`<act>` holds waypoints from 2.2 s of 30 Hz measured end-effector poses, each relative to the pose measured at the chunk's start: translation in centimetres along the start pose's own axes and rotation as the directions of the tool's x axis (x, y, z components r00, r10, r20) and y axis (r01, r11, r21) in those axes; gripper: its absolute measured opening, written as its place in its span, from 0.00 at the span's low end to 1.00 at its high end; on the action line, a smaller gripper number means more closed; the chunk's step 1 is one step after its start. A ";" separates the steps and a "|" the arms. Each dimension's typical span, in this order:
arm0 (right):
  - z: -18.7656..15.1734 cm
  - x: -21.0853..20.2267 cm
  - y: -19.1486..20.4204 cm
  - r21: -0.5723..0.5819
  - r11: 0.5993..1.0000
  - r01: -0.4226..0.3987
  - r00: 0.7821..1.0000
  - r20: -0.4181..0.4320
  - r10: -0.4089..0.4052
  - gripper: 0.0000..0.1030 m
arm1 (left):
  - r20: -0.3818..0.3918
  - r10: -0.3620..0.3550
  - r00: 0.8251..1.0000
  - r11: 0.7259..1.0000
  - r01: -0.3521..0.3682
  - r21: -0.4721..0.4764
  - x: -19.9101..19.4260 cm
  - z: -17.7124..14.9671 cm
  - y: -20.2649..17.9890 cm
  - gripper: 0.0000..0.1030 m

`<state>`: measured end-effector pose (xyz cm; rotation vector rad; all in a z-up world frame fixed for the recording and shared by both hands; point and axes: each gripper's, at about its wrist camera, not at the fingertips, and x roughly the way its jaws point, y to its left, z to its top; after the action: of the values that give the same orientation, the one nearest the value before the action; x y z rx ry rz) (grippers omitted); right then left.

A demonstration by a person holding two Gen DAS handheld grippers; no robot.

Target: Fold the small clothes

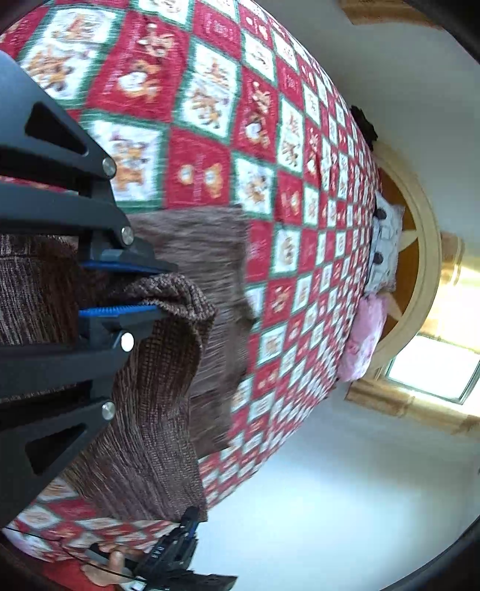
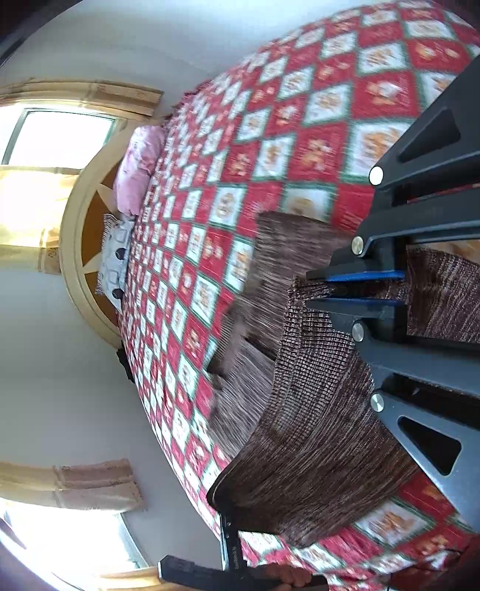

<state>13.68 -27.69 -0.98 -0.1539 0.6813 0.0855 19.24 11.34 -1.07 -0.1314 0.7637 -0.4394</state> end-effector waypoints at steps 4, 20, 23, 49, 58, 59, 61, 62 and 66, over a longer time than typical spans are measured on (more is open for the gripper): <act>4.0 3.6 -1.6 -0.012 0.997 0.077 0.997 0.027 -0.077 0.06 | 0.010 0.036 0.999 0.998 -0.036 -0.048 2.9 3.3 1.0 0.15; 1.3 19.5 -9.3 0.201 0.932 0.302 0.941 -0.222 -0.257 0.06 | -0.093 0.229 0.969 0.970 -0.235 -0.065 15.2 3.4 3.5 0.40; 1.4 19.2 -9.3 0.202 0.931 0.303 0.942 -0.213 -0.260 0.06 | -0.095 0.167 0.981 0.983 -0.173 -0.062 15.3 3.4 3.6 0.63; 0.7 17.9 -4.9 0.434 0.897 -0.081 0.981 -0.127 0.149 0.11 | -0.162 0.274 0.948 0.927 -0.305 -0.216 15.0 3.6 5.9 0.90; 2.2 14.1 -7.6 0.468 0.878 0.098 0.995 -0.057 -0.080 0.13 | -0.133 0.173 0.976 0.964 -0.195 -0.178 10.3 2.3 3.2 0.90; 2.5 14.4 -6.6 0.409 0.908 0.093 0.995 -0.073 -0.069 0.13 | -0.124 0.168 0.978 0.972 -0.185 -0.144 9.9 1.7 1.8 0.90; 2.3 15.4 -4.5 0.267 0.951 0.158 0.982 -0.146 -0.122 0.14 | -0.136 0.180 0.974 0.976 -0.193 -0.096 10.6 0.8 -0.2 0.90; 1.8 16.6 -3.9 0.213 0.951 0.225 0.959 -0.223 -0.176 0.14 | -0.158 0.182 0.970 0.978 -0.196 -0.074 11.3 -0.1 -0.9 0.90; 0.8 17.6 -5.9 0.244 0.902 0.355 0.919 -0.269 -0.289 0.49 | -0.119 0.321 0.940 0.947 -0.316 0.058 12.7 -2.0 -3.0 0.94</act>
<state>28.52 -32.83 -10.80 0.0072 0.8805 -0.3589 24.89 3.28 -9.83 0.0575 0.8835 -0.1541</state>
